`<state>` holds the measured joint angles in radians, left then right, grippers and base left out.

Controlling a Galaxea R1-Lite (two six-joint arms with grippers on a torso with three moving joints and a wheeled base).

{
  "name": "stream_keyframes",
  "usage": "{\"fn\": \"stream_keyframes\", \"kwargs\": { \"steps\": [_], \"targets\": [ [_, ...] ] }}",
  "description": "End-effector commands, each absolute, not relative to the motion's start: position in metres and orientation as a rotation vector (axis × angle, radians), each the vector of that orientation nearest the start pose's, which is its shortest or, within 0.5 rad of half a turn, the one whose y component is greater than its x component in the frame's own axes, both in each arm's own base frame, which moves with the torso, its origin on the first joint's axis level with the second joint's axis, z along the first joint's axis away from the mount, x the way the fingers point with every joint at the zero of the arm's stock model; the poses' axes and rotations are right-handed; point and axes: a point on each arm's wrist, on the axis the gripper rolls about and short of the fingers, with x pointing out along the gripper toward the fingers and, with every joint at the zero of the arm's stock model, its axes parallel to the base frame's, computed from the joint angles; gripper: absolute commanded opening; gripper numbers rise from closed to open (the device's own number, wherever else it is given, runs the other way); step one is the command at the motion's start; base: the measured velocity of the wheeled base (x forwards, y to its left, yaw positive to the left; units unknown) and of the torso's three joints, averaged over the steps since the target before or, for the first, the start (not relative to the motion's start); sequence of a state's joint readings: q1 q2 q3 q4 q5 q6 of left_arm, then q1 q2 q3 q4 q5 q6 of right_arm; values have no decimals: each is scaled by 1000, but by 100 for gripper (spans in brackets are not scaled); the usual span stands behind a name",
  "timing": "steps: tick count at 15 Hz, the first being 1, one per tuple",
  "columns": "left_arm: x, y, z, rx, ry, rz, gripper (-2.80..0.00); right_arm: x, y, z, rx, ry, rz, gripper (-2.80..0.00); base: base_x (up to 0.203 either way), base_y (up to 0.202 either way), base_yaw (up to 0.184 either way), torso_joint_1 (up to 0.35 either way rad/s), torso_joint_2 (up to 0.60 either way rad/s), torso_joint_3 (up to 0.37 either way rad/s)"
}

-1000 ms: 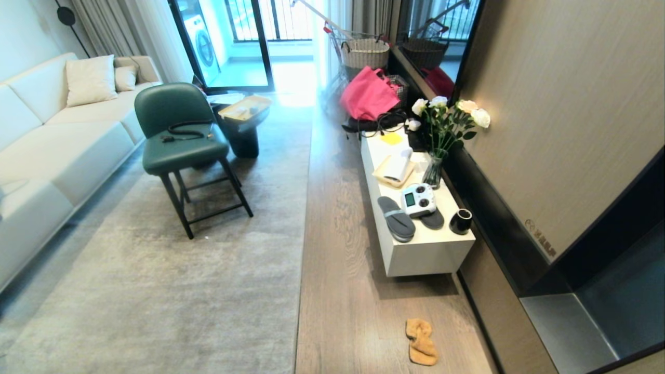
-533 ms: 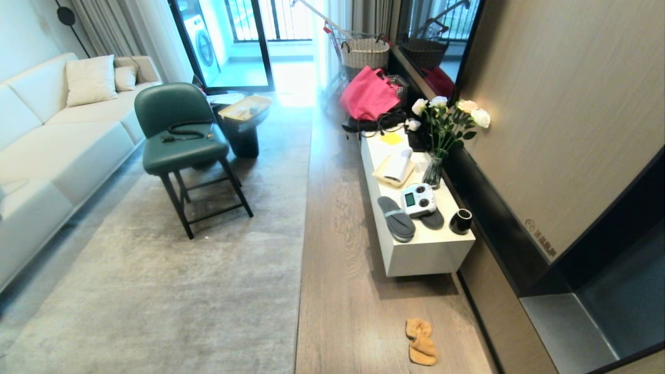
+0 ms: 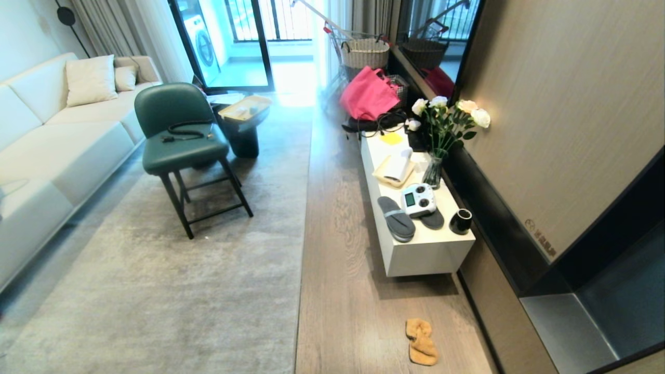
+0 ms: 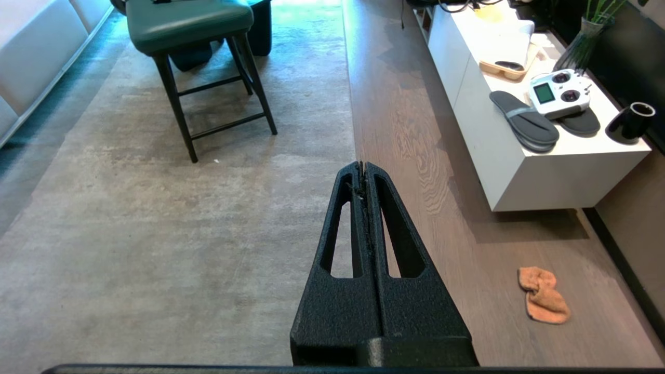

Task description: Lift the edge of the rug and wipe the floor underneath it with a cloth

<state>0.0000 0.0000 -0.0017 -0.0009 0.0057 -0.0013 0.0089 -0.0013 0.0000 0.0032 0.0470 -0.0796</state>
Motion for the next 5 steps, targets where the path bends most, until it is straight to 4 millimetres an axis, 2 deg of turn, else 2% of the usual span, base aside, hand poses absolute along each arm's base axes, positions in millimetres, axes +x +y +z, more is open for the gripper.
{"fn": "stream_keyframes", "kwargs": {
  "steps": [1,5],
  "targets": [
    [-23,0,76,-2,-3,6,-280,-23,1,75,-79,1,55,-280,0,0,0,0,0,0],
    [-23,0,76,-2,-3,6,-280,-23,1,75,-80,1,57,-280,0,0,0,0,0,0]
  ]
}}
